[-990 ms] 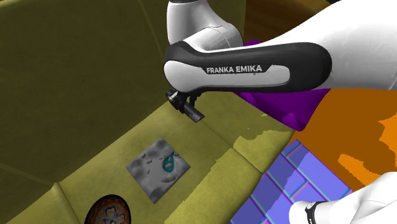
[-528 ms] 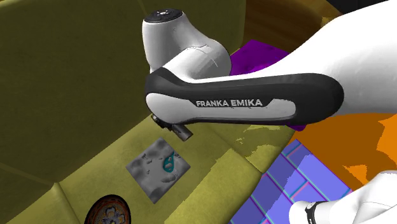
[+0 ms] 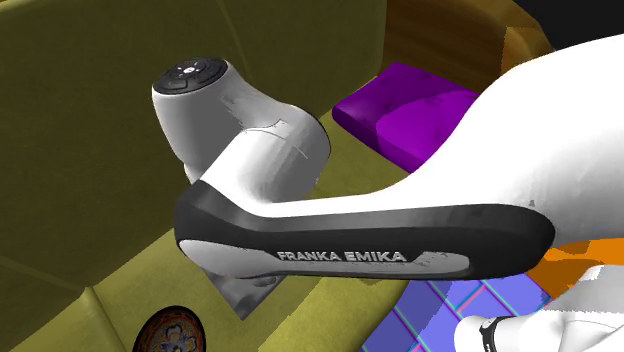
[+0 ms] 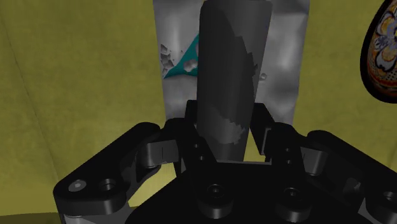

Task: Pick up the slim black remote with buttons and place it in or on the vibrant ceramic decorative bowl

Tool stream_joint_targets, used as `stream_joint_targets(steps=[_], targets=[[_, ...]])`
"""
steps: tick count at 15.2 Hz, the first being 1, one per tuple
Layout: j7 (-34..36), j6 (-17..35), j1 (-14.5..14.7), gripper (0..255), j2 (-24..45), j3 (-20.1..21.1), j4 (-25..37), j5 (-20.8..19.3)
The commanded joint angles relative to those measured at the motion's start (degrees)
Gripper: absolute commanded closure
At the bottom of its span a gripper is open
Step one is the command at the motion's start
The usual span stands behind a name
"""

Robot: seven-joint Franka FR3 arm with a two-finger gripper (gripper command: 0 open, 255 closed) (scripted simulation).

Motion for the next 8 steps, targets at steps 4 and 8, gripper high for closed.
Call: stream_joint_targets(steps=[4,8], targets=[[7.79,0.59,4.16,255,2.98,2.91,2.72,-1.79],[13.81,0.30,7.66,255,6.08,4.77,6.16,-3.74]])
